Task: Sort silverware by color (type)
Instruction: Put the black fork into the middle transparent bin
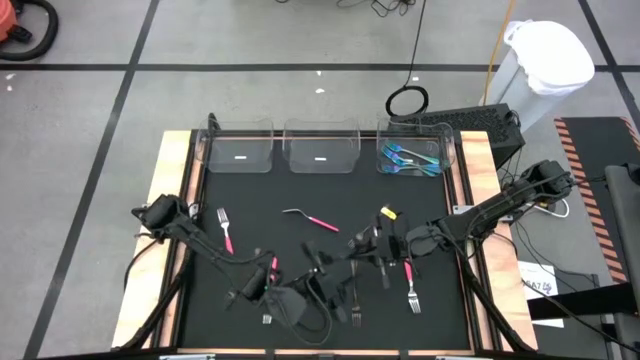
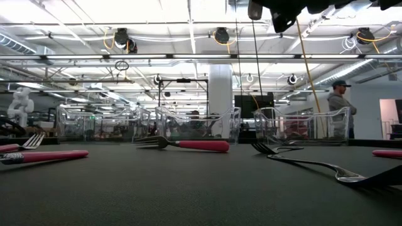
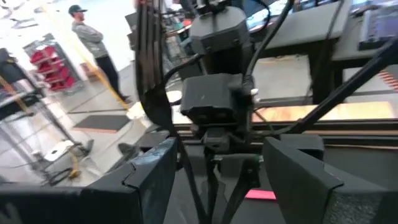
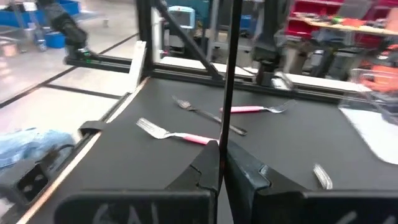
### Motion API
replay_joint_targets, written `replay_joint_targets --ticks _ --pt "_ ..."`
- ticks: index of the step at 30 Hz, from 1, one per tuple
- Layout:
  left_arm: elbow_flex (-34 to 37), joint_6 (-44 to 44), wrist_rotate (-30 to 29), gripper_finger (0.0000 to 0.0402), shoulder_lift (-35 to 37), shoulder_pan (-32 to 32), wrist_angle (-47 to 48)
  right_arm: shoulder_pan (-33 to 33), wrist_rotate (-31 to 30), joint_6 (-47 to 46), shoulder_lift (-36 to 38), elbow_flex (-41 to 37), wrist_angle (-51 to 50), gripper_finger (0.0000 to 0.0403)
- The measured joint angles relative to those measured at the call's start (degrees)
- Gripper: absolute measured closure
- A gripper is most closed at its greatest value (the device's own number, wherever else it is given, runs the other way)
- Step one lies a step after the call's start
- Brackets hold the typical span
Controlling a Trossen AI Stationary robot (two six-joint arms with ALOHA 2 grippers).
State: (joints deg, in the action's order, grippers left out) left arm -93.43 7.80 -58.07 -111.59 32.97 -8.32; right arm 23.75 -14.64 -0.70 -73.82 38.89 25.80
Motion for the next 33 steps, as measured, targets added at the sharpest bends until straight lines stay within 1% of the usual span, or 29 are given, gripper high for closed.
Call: replay_joint_targets --ticks 2,6,11,14,20,24,27,29,31,33 --pt "0.00 -0.08 1.44 0.0162 0.00 -0.29 -0.21 0.00 0.70 -0.10 0.00 0.03 -1.02 0.0395" --pt "0.00 -1.49 1.50 0.0162 0.00 -0.91 0.10 0.00 2.80 -0.28 -0.02 1.25 -4.36 0.0395" --pt "0.00 -1.56 3.04 0.0164 0.00 -1.56 0.35 0.04 2.87 -1.54 0.02 1.99 -6.15 0.0394" --pt "0.00 -1.80 3.49 0.0175 0.00 -1.95 0.38 0.16 2.87 -1.63 0.02 1.99 -6.64 0.0394" --pt "0.00 -4.55 3.86 0.0213 0.00 -2.40 1.65 1.04 2.65 -1.63 0.00 1.99 -7.45 0.0394" --pt "-0.58 -5.09 3.87 0.0223 0.00 -0.86 1.31 1.18 2.87 -1.34 0.00 1.99 -7.29 0.0394" --pt "-1.33 -8.13 1.15 0.0223 0.02 0.33 1.42 1.22 2.92 -1.30 0.00 1.99 -7.25 0.0394" --pt "-1.36 -8.75 -0.70 0.0219 0.53 0.99 3.12 1.21 2.89 -1.32 0.00 1.99 -7.25 0.0394" --pt "-1.36 -10.52 -0.90 0.0207 1.05 1.20 6.25 1.21 2.89 -1.45 0.00 1.99 -7.23 0.0394" --pt "-1.36 -14.19 0.02 0.0189 1.76 1.04 10.55 1.41 2.87 -1.44 0.00 1.99 -7.06 0.0394"
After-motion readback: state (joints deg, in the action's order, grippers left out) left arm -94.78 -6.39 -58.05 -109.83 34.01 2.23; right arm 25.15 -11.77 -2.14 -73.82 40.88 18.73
